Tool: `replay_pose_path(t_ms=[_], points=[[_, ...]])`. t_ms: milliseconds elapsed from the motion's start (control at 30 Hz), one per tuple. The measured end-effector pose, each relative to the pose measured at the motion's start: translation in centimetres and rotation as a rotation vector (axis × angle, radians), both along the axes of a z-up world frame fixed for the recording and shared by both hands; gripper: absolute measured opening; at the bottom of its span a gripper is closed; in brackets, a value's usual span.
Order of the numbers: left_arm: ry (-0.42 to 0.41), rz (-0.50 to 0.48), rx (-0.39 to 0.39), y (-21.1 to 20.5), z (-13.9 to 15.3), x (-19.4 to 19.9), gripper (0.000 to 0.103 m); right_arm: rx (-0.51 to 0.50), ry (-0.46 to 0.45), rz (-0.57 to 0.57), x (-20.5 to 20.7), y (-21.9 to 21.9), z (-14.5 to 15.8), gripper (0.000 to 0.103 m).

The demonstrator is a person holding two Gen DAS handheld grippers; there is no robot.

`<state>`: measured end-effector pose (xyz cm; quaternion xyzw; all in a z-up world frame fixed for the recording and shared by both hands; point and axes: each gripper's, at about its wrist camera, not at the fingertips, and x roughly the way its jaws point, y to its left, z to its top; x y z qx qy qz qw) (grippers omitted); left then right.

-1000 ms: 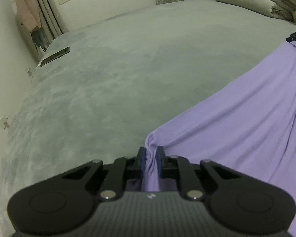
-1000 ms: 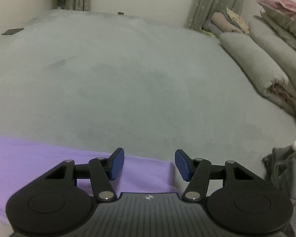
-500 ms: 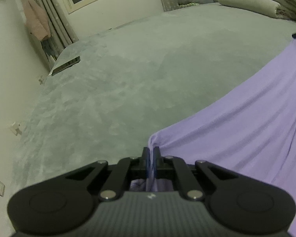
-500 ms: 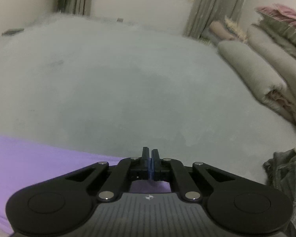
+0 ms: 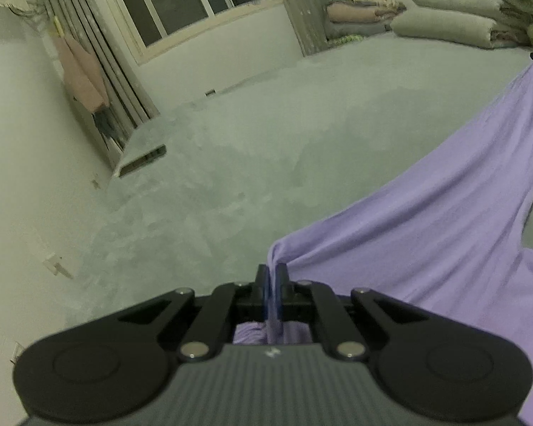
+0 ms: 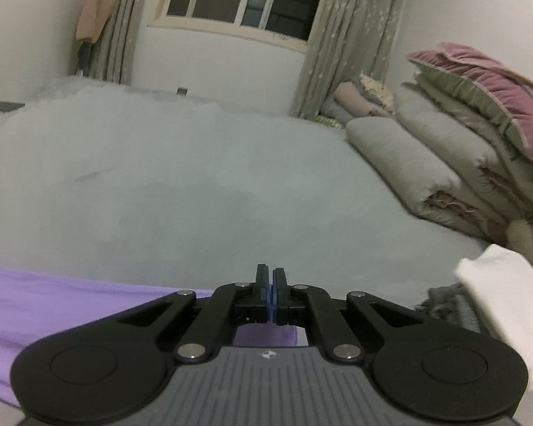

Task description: Fold clothes

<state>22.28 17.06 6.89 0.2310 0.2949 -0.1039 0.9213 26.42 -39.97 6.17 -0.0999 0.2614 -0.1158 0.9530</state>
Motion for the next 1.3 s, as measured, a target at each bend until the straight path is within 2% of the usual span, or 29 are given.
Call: replay_pose_path(t_ms=[100,233,333,400,600,800,1000,1133,1300], points=[[-0.035,-0.006,-0.013,-0.4,1.2,-2.0,0.002,0.0,-0.035,-0.029,-1.8,0.0,0.8,0.002],[-0.07,-0.03,0.022,-1.5,2.0,-5.0,0.002,0.013,-0.073,-0.085,-4.6,-0.1,1.9,0.002],[-0.081,-0.048,0.038,-2.2,2.3,-7.2,0.002,-0.031,-0.064,-0.108,-6.9,0.6,2.9,0.002],[-0.084,-0.059,0.059,-2.8,2.3,-8.6,0.002,-0.007,-0.064,-0.131,-8.3,0.5,3.6,0.002],[-0.066,-0.115,0.161,-5.2,0.0,-12.9,0.003,-0.079,0.056,-0.164,-11.5,1.8,2.7,0.002],[-0.055,-0.169,0.236,-6.2,-1.0,-15.8,0.003,-0.112,0.125,-0.111,-14.2,2.4,1.8,0.002],[-0.03,-0.176,0.241,-5.2,-1.5,-17.3,0.003,-0.194,0.233,0.009,-16.8,2.1,1.5,0.002],[-0.015,-0.179,0.246,-4.6,-1.8,-18.1,0.003,-0.107,0.305,0.08,-17.9,0.4,1.8,0.002],[-0.002,-0.213,0.27,-4.4,-2.2,-19.4,0.003,-0.142,0.359,0.151,-19.5,0.3,1.3,0.002]])
